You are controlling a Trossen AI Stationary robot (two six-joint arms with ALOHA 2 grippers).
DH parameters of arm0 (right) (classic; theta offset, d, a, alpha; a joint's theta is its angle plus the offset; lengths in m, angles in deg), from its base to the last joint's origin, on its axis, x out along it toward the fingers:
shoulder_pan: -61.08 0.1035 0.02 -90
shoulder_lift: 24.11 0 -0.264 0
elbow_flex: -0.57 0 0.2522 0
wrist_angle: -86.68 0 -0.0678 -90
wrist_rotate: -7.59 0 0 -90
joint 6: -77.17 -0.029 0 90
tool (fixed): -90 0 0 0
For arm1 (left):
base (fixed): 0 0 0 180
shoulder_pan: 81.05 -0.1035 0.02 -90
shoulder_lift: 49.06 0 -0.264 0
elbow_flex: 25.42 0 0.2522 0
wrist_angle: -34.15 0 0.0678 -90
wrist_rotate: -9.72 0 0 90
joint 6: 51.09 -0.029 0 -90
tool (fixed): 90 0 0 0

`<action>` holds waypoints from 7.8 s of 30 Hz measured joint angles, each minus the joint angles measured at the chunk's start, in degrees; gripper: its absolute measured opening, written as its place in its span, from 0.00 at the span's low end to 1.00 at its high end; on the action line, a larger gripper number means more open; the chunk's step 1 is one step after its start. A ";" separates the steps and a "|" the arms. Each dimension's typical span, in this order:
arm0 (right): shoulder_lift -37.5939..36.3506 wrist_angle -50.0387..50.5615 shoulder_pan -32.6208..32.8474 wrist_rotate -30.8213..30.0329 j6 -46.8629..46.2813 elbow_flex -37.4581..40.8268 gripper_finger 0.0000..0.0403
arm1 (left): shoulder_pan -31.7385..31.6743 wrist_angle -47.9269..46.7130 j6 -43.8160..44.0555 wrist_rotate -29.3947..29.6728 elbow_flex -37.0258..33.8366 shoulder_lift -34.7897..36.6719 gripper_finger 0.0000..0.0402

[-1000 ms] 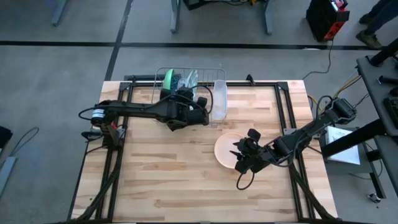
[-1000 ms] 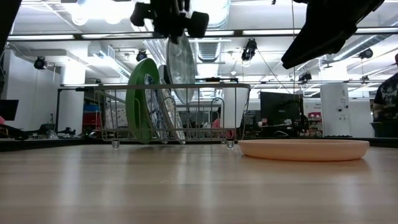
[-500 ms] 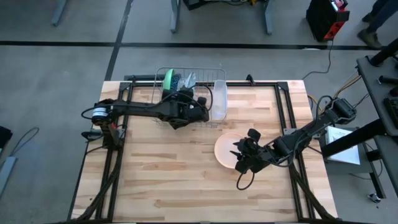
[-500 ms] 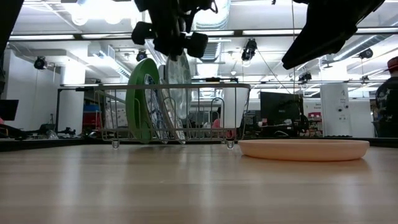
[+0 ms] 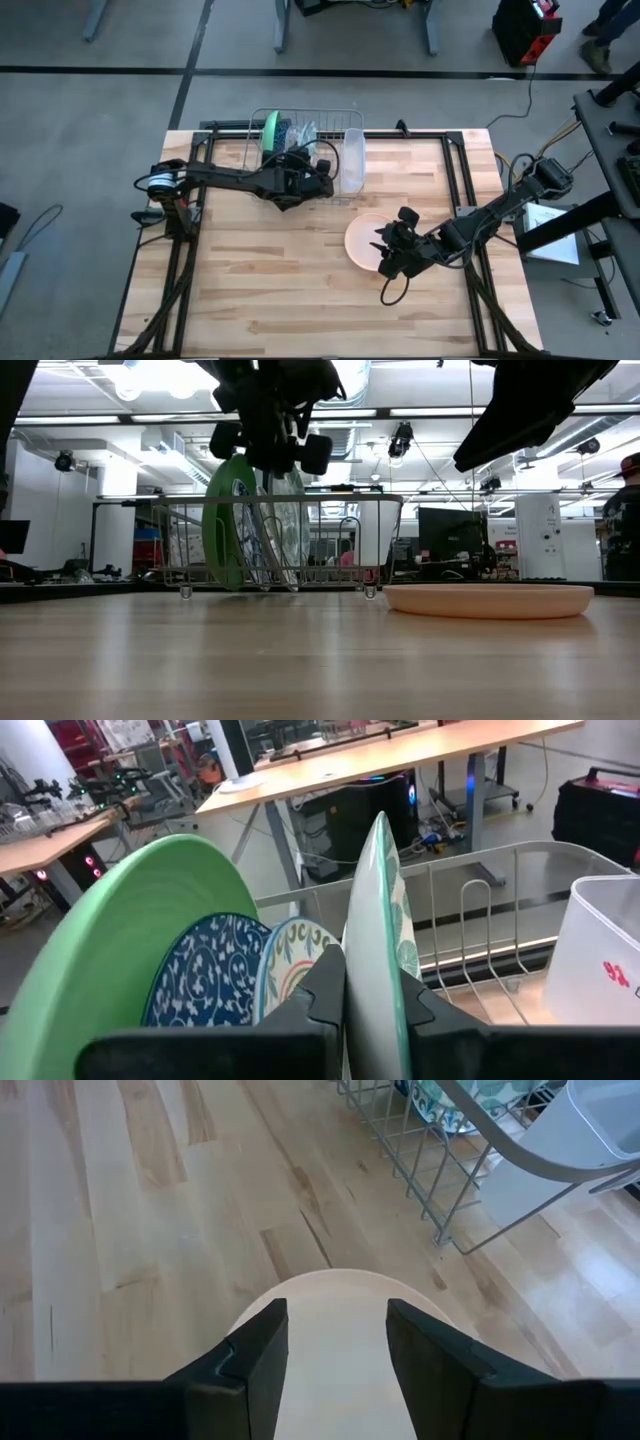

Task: Sort dishes
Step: Put the green patterned plate into the dish rack, then put the light pink plate into the dish rack

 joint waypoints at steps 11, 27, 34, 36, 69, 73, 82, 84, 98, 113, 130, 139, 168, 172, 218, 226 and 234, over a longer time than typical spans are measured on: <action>0.02 0.02 0.00 0.07 0.00 0.17 0.43 | 0.10 1.93 -0.46 -1.81 -1.81 0.04 0.15; 0.02 3.52 0.00 0.57 -2.92 0.22 0.44 | 2.10 -0.73 -8.23 -3.76 3.41 0.04 0.38; -0.50 20.20 -0.13 0.56 -18.43 0.27 0.45 | 6.89 -15.00 -14.43 -21.65 15.25 0.07 0.41; -0.54 23.56 -0.17 0.57 -22.94 0.63 0.45 | 9.85 -13.41 -19.07 -31.74 15.65 0.09 0.41; -2.51 -12.05 -26.53 31.94 -6.98 22.47 0.38 | 26.75 33.96 -32.03 -37.79 -7.79 -4.63 0.38; -2.51 -14.13 -26.53 31.62 -5.42 23.81 0.28 | 26.87 33.69 -31.89 -34.45 -7.79 -4.10 0.38; -2.87 -16.19 -26.51 28.37 -4.33 24.74 0.01 | 29.41 31.41 -31.52 -19.18 -7.79 3.65 0.38; -4.17 -15.87 -26.38 28.59 -2.32 23.23 0.01 | 30.80 29.19 -32.07 -14.67 -7.79 6.98 0.38; -16.30 -16.43 -24.49 21.05 77.69 -7.30 0.00 | 39.03 3.48 -33.82 0.77 -7.83 29.57 0.38; 10.91 -27.48 -59.78 73.34 112.87 -30.48 0.00 | 39.14 -0.25 -28.70 3.04 -12.97 31.37 0.38; 31.46 -29.69 -64.64 78.06 124.54 -33.92 0.00 | 39.18 -0.25 -26.88 3.15 -13.45 31.89 0.38; 32.33 -28.18 -64.76 73.75 121.79 -33.97 0.03 | 39.23 -0.29 -26.64 3.15 -13.45 31.89 0.38; 31.76 -26.58 -64.01 62.65 120.63 -34.69 0.47 | 37.09 -1.12 -30.53 1.90 -13.58 31.89 0.38; 31.74 -18.42 -62.61 52.13 125.65 -34.71 0.49 | 37.00 -1.82 -30.56 1.87 -13.58 31.89 0.38; 2.56 -5.19 -53.23 35.10 40.61 10.87 0.40 | 14.11 52.00 -62.56 -65.37 -46.32 52.67 0.38; 13.76 -5.58 -55.61 35.52 43.38 8.95 0.48 | 14.31 48.90 -62.03 -65.44 -46.40 52.70 0.38; 13.15 -5.85 -55.60 38.55 41.01 9.13 0.08 | 14.31 48.16 -61.98 -65.09 -46.47 52.79 0.38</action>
